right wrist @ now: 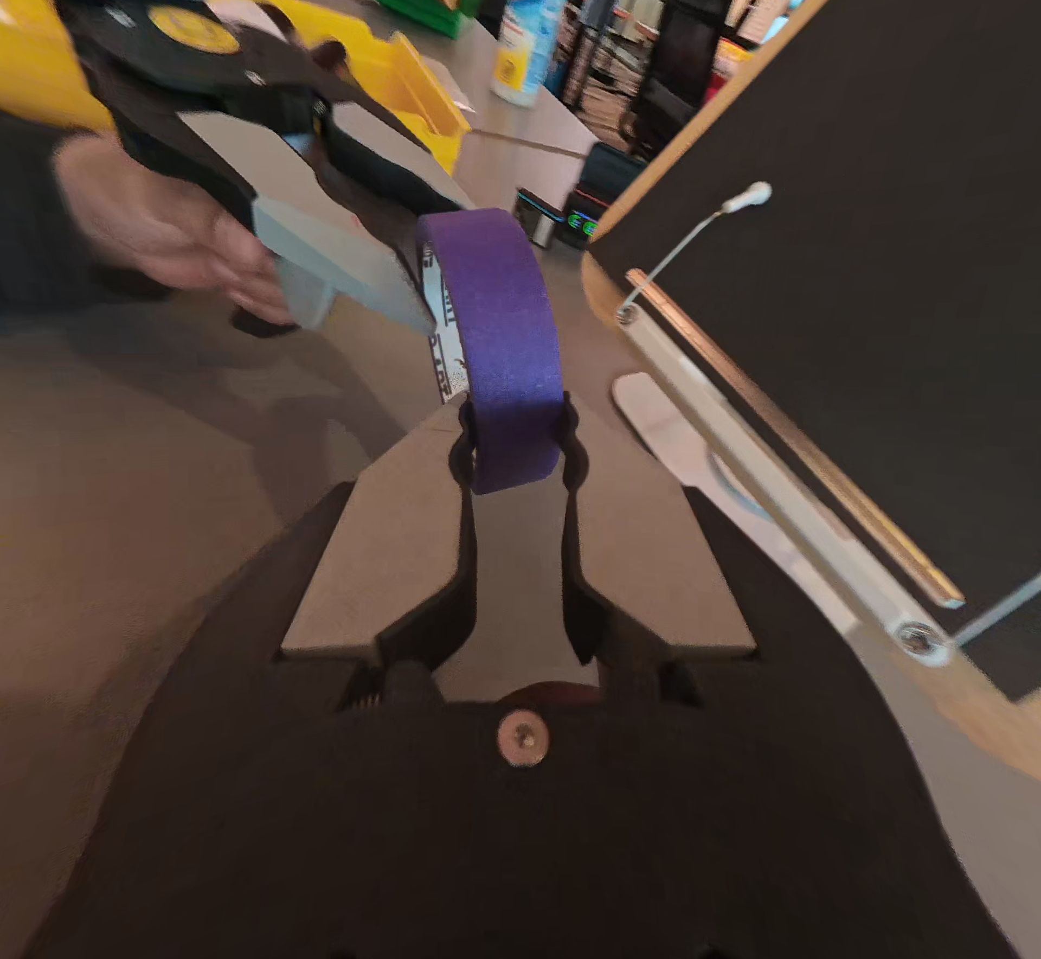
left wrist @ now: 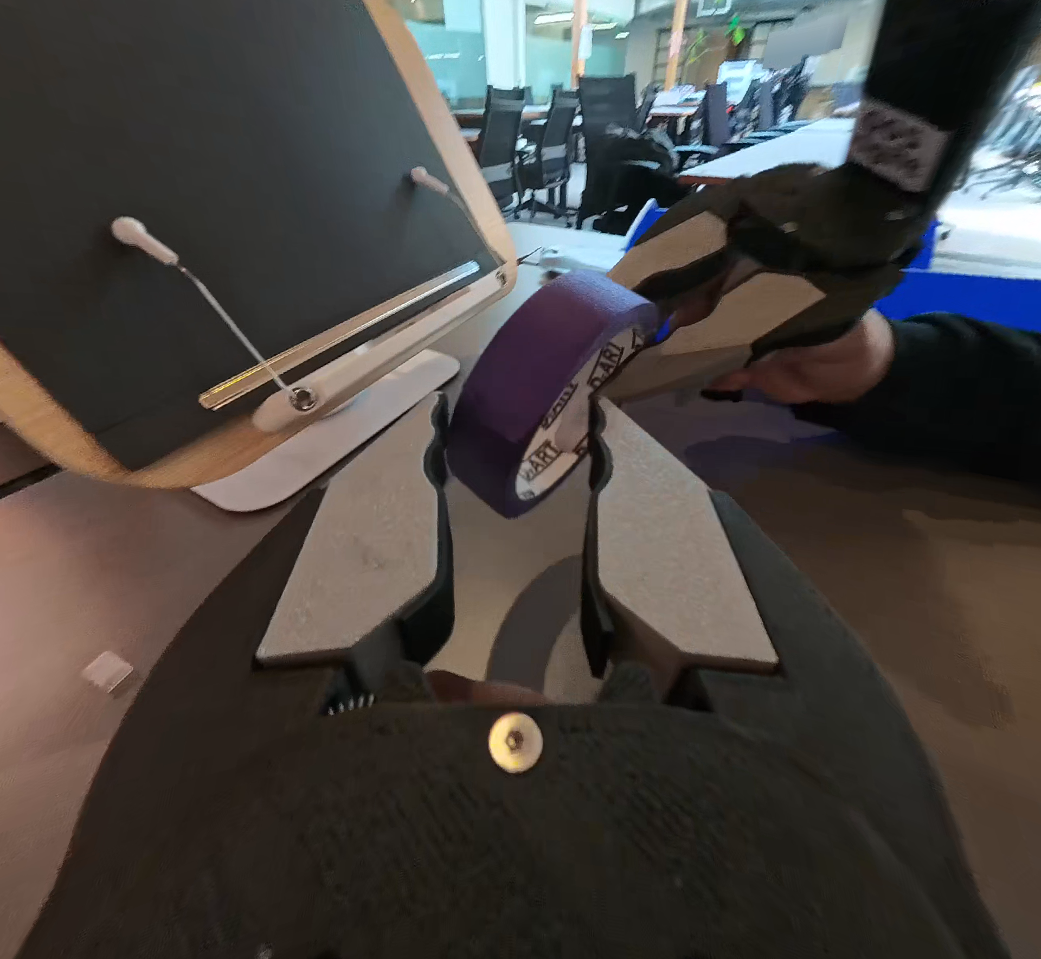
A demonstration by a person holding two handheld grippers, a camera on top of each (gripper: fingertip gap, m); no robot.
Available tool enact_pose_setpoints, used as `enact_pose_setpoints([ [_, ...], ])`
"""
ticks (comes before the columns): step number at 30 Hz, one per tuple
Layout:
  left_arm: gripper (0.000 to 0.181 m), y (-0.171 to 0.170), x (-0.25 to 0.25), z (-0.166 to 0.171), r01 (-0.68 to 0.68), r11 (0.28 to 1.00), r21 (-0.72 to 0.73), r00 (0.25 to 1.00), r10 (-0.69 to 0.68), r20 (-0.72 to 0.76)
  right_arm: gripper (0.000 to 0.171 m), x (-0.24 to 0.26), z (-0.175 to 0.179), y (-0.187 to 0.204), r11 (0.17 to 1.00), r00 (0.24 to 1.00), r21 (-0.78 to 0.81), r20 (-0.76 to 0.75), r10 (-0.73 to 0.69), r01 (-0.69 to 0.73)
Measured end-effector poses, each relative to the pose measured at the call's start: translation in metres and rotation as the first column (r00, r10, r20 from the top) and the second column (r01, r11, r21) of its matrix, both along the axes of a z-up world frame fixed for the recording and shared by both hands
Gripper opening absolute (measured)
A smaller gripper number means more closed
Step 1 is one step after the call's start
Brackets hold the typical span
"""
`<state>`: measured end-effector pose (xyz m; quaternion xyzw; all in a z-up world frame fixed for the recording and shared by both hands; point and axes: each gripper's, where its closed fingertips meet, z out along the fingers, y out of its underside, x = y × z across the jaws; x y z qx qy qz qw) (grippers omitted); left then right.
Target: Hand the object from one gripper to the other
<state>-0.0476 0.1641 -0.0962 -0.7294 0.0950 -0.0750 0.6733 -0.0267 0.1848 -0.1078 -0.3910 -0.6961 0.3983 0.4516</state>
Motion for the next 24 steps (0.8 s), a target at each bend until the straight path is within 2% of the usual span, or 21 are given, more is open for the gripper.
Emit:
enact_pose_setpoints([
  [4, 0.049, 0.003, -0.013, -0.005, -0.081, 0.996, -0.023, 0.996, 0.080, -0.034, 0.026, -0.004, 0.000, 0.020, 0.945, 0.982, 0.266, -0.052, -0.180, 0.188],
  [6, 0.048, 0.003, -0.017, -0.006, -0.112, 0.994, -0.018, 0.992, 0.111, -0.064, 0.026, -0.004, 0.000, 0.024, 0.889, 0.971, 0.389, -0.085, -0.225, 0.241],
  [8, 0.048, 0.004, -0.019, -0.008, -0.139, 0.990, -0.016, 0.984, 0.136, -0.117, 0.026, -0.005, -0.004, 0.022, 0.868, 0.968, 0.430, -0.074, -0.239, 0.247],
  [14, 0.044, 0.006, -0.014, -0.013, -0.190, 0.981, 0.027, 0.920, 0.187, -0.343, 0.026, -0.008, -0.010, 0.006, 0.911, 0.979, 0.361, -0.018, -0.204, 0.196],
  [19, 0.025, 0.005, -0.019, -0.014, -0.267, 0.958, 0.104, 0.743, 0.273, -0.611, 0.025, -0.009, -0.018, 0.001, 0.936, 0.981, 0.307, 0.029, -0.190, 0.172],
  [21, 0.020, 0.006, -0.022, -0.009, -0.285, 0.953, 0.105, 0.794, 0.296, -0.531, 0.027, -0.010, -0.013, -0.001, 0.959, 0.985, 0.232, 0.009, -0.171, 0.165],
  [24, 0.011, 0.008, -0.029, -0.013, -0.283, 0.959, 0.034, 0.885, 0.274, -0.377, 0.046, -0.008, 0.002, -0.009, 0.990, 0.992, 0.067, -0.033, -0.120, 0.122],
])
